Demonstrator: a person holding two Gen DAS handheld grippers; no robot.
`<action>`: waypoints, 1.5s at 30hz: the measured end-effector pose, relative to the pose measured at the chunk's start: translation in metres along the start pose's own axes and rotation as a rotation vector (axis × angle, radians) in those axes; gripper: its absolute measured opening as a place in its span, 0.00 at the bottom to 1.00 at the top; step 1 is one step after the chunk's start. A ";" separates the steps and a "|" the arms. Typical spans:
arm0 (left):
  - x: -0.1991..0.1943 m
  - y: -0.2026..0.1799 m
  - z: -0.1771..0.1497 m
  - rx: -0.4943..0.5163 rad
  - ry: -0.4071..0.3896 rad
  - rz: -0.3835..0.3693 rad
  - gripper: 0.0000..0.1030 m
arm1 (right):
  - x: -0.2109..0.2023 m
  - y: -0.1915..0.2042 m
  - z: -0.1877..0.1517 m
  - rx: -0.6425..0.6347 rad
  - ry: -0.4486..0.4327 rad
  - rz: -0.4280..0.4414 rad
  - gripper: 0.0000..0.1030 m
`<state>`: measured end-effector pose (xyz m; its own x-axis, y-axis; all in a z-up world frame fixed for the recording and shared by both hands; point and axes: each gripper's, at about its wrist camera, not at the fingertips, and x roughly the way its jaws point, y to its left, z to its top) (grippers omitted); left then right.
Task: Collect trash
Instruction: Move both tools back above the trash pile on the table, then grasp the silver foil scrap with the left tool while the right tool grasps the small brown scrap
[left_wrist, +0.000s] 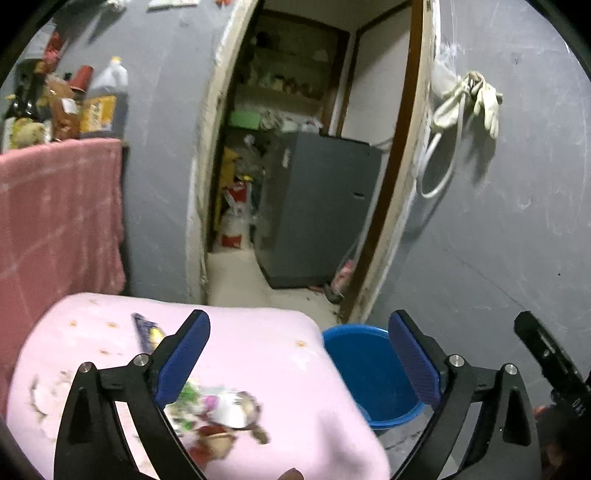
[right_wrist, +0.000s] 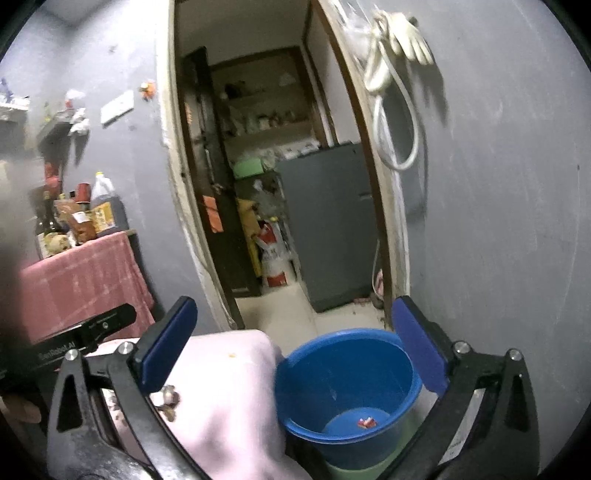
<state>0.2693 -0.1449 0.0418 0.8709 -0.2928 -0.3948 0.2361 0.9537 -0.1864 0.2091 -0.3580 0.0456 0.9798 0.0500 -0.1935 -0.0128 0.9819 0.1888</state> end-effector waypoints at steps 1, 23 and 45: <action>-0.005 0.004 0.000 0.000 -0.011 0.006 0.92 | -0.005 0.006 0.000 -0.009 -0.014 0.009 1.00; -0.116 0.087 -0.029 0.020 -0.185 0.224 0.98 | -0.038 0.120 -0.024 -0.103 -0.101 0.181 1.00; -0.107 0.122 -0.075 0.079 -0.133 0.284 0.98 | 0.010 0.134 -0.077 -0.227 0.046 0.192 1.00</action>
<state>0.1730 -0.0023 -0.0061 0.9543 -0.0081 -0.2988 0.0043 0.9999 -0.0132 0.2020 -0.2119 -0.0054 0.9451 0.2421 -0.2195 -0.2465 0.9691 0.0075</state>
